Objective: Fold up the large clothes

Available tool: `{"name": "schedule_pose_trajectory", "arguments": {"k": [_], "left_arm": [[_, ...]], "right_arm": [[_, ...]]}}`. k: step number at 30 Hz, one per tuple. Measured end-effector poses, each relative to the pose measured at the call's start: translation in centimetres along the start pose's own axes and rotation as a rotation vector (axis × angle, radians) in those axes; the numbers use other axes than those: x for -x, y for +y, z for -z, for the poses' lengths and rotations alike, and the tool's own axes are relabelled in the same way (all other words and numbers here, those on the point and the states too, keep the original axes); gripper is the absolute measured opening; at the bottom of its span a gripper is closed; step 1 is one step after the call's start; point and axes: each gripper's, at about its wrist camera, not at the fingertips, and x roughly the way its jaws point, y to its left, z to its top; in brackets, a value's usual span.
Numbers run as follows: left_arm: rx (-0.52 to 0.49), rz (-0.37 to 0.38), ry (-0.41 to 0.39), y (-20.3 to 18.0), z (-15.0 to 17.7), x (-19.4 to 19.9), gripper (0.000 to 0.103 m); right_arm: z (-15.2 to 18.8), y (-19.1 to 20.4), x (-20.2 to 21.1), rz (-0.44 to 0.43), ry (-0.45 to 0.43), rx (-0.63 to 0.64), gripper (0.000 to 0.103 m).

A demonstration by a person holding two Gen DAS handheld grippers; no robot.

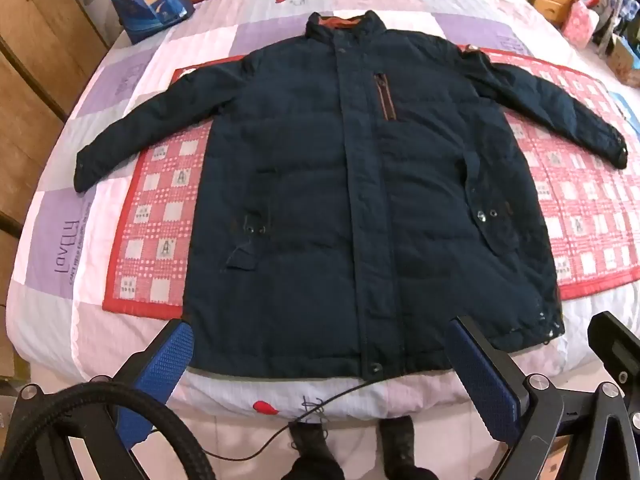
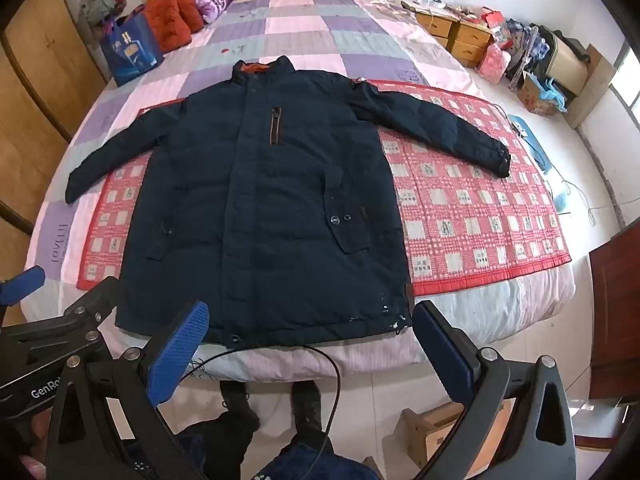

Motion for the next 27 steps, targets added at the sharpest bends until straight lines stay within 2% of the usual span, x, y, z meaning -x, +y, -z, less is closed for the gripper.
{"name": "schedule_pose_trajectory", "arguments": {"k": [14,27], "left_arm": [[-0.002,-0.009,0.0,0.38,-0.01,-0.09,0.103],[0.015,0.014,-0.005,0.31,0.71,0.28,0.103]], "right_arm": [[0.1,-0.24,-0.14,-0.006,0.005,-0.002,0.103],[0.5,-0.36,0.01,-0.009,-0.002,0.003,0.103]]}}
